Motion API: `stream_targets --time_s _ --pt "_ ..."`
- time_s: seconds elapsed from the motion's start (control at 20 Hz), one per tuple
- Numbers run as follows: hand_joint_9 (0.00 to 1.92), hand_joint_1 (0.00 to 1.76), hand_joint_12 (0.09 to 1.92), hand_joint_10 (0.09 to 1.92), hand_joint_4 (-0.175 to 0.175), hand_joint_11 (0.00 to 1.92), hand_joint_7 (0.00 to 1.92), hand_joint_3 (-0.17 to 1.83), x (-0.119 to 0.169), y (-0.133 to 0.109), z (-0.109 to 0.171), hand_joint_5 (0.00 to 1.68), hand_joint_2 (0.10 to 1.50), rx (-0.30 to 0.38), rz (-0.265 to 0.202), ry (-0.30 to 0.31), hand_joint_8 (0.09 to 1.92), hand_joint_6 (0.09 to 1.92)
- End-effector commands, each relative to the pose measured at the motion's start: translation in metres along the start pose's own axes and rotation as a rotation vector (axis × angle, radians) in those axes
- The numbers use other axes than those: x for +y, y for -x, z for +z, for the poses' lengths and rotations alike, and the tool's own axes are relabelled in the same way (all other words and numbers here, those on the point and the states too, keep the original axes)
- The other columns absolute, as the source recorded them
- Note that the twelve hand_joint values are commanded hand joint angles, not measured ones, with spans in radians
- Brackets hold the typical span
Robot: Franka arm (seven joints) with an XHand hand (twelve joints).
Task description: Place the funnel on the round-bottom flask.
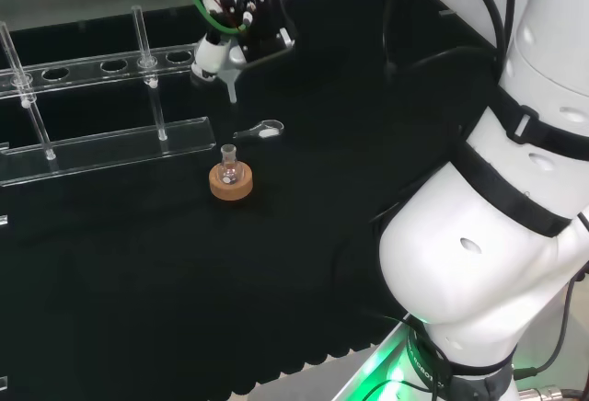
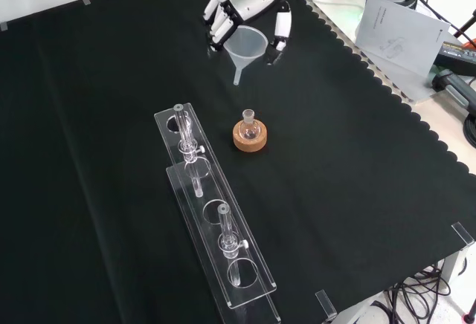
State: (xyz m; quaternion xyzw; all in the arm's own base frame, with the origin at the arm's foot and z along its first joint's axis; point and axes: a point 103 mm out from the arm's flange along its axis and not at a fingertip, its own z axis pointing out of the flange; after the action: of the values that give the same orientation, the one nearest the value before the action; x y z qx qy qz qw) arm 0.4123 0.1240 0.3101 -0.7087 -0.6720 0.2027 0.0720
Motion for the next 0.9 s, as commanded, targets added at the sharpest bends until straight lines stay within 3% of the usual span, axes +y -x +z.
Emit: stream_targets --time_s 0.05,0.35,0.6,0.9 --pt "1.0 0.77 1.3 0.76 -0.082 0.51 0.53 0.55 0.006 -0.001 0.022 0.42 0.79 0.033 -0.02 -0.036 0.84 0.38" --pt "1.0 0.76 1.3 0.76 -0.083 0.51 0.53 0.56 0.014 -0.004 0.032 0.43 0.79 0.04 -0.046 -0.056 0.84 0.38" --pt "0.99 0.76 1.3 0.76 -0.083 0.51 0.52 0.56 0.017 -0.018 0.038 0.43 0.79 0.002 -0.017 -0.086 0.84 0.37" --pt "0.99 0.76 1.3 0.76 -0.083 0.51 0.52 0.56 0.018 -0.03 0.044 0.43 0.79 0.004 -0.054 -0.088 0.84 0.36"
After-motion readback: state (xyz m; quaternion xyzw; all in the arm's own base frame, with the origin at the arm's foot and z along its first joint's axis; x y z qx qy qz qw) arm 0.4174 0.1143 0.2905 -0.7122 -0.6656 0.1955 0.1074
